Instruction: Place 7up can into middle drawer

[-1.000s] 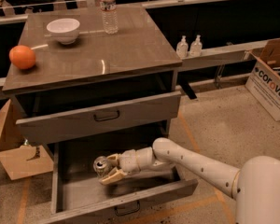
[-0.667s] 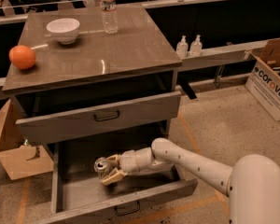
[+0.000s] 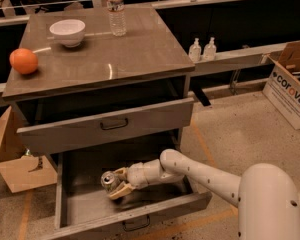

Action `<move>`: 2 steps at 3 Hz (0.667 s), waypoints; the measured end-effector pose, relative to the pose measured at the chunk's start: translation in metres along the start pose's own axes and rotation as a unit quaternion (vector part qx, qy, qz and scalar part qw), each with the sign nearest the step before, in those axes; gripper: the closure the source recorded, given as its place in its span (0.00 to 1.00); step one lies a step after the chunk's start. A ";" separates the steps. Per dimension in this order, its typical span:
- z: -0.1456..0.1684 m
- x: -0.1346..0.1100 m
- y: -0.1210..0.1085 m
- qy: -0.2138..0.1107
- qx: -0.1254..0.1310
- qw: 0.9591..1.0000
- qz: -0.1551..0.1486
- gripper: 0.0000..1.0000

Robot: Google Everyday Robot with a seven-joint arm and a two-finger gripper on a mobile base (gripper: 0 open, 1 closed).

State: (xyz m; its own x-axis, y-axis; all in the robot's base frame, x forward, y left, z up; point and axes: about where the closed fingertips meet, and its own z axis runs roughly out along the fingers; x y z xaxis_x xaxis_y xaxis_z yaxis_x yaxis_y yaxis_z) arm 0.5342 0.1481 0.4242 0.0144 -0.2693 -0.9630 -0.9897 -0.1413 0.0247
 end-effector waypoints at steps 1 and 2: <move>0.006 0.009 -0.004 0.015 0.009 1.000 -0.006 0.61; 0.012 0.014 -0.008 0.026 0.018 0.999 -0.011 0.39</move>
Offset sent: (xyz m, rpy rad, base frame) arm 0.0144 0.0094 -0.0258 -0.0768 -0.0654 -0.0553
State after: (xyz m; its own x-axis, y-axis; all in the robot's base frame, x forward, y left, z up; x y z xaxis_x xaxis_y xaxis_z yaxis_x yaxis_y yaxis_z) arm 0.5411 0.1569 0.4068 0.0431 -0.3153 -0.9480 -0.9936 -0.1129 -0.0076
